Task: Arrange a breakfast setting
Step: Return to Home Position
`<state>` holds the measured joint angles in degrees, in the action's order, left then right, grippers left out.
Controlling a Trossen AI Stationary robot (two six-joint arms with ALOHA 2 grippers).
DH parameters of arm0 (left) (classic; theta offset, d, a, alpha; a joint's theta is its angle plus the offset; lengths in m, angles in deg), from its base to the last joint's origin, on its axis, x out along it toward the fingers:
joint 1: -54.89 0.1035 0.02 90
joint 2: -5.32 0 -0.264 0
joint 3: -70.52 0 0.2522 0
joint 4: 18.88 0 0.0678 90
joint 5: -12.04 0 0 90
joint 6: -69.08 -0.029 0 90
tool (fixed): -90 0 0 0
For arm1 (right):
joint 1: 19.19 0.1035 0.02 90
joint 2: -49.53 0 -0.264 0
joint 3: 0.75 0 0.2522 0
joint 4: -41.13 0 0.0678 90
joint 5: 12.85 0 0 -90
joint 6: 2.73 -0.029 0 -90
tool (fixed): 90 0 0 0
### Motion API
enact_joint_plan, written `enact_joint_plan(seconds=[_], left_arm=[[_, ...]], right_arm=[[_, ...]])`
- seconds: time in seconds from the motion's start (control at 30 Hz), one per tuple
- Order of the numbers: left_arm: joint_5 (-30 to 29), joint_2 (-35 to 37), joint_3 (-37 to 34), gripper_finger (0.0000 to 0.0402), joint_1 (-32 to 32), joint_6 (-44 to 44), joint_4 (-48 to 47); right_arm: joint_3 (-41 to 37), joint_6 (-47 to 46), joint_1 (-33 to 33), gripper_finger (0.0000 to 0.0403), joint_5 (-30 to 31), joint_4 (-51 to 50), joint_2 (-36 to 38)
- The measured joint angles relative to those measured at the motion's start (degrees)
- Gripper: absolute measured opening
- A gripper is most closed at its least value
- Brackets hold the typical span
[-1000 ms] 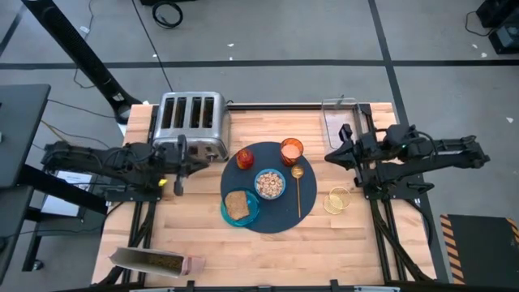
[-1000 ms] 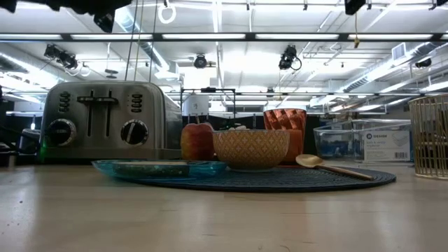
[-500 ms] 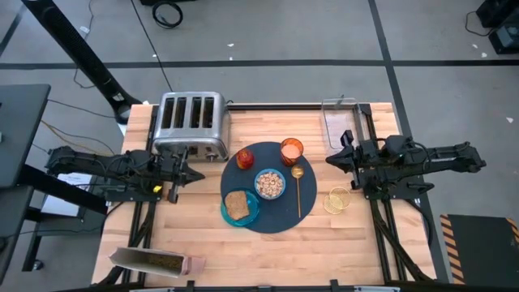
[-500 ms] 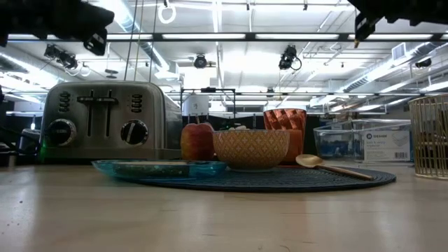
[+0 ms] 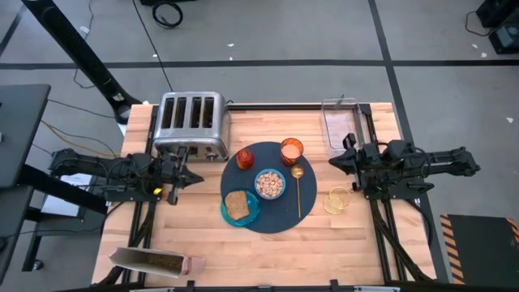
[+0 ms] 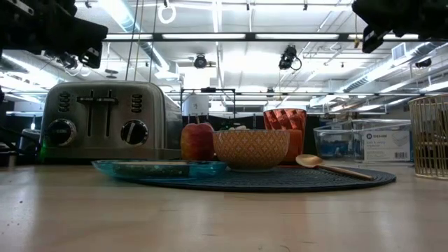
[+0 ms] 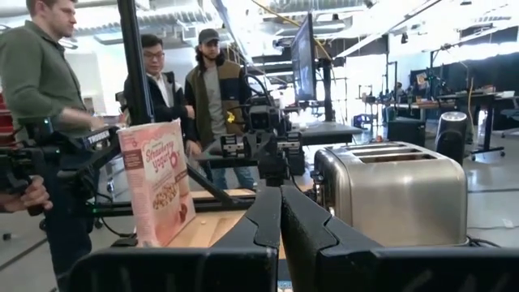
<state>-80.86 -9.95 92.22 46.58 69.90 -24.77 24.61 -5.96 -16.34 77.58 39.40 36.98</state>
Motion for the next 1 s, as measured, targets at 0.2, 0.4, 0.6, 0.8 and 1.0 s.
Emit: enact_joint_plan(seconds=[0.2, 0.4, 0.6, 0.8, 1.0], left_arm=[[0.0, 3.7, -1.0, 0.0011, -0.6, -0.1, -2.0], [0.0, 7.2, -1.0, 0.0011, -1.0, -0.8, -5.6], [0.0, 9.5, -1.0, 0.0011, -0.9, -1.9, -8.0], [0.0, 9.4, -4.0, 0.0012, -0.9, -1.9, -3.5], [0.0, 9.3, -7.4, 0.0012, -0.9, -0.9, 1.6]], right_arm=[[-1.9, 0.0, 0.0, 0.0014, 0.0, 0.0, 2.9], [-4.0, -0.2, 0.0, 0.0014, 0.0, -0.1, 5.4], [-4.0, -0.2, 0.0, 0.0014, 0.0, -0.2, 6.3], [-4.7, 0.1, 0.0, 0.0014, 0.0, 0.5, 7.1], [-10.0, -1.4, 0.0, 0.0014, -0.1, 8.0, 7.0]])
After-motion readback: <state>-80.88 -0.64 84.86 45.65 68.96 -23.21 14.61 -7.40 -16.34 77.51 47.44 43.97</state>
